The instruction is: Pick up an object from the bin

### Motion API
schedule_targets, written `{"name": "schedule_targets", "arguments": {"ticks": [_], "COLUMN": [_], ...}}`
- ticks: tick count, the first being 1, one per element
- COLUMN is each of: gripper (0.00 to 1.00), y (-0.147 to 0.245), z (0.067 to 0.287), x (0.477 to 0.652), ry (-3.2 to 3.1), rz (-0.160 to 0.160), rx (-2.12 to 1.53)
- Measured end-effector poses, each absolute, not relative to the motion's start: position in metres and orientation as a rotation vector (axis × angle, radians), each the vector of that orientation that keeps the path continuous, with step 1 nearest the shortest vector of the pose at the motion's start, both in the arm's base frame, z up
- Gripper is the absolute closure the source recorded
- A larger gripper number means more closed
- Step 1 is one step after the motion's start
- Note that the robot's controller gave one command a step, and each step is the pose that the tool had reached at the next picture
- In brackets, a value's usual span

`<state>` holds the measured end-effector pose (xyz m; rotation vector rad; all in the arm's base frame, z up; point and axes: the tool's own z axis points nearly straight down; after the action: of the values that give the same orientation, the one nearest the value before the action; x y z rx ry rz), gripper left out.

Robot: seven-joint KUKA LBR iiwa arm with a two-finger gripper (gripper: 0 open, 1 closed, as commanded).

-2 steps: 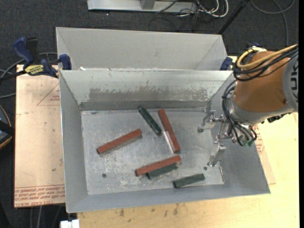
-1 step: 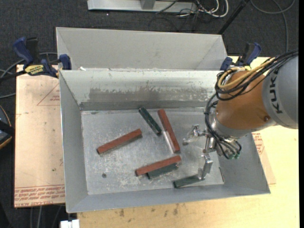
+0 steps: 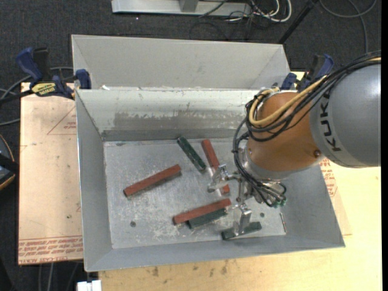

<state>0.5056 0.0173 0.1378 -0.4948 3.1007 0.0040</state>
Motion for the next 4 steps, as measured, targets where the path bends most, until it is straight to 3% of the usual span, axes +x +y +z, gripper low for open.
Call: {"name": "schedule_targets", "arguments": {"ticks": [1,2,3,4], "gripper": [0.0,0.0,1.0,1.0], "y": [0.026,0.045,0.037,0.037], "z": [0.119,0.072,0.075,0.075], "x": [0.517,0.513,0.527,0.527], "ry": [3.059,3.082,3.061,3.061], "rz": [0.002,0.001,0.007,0.007], "rx": [-0.703,-0.529,-0.626,-0.627]}}
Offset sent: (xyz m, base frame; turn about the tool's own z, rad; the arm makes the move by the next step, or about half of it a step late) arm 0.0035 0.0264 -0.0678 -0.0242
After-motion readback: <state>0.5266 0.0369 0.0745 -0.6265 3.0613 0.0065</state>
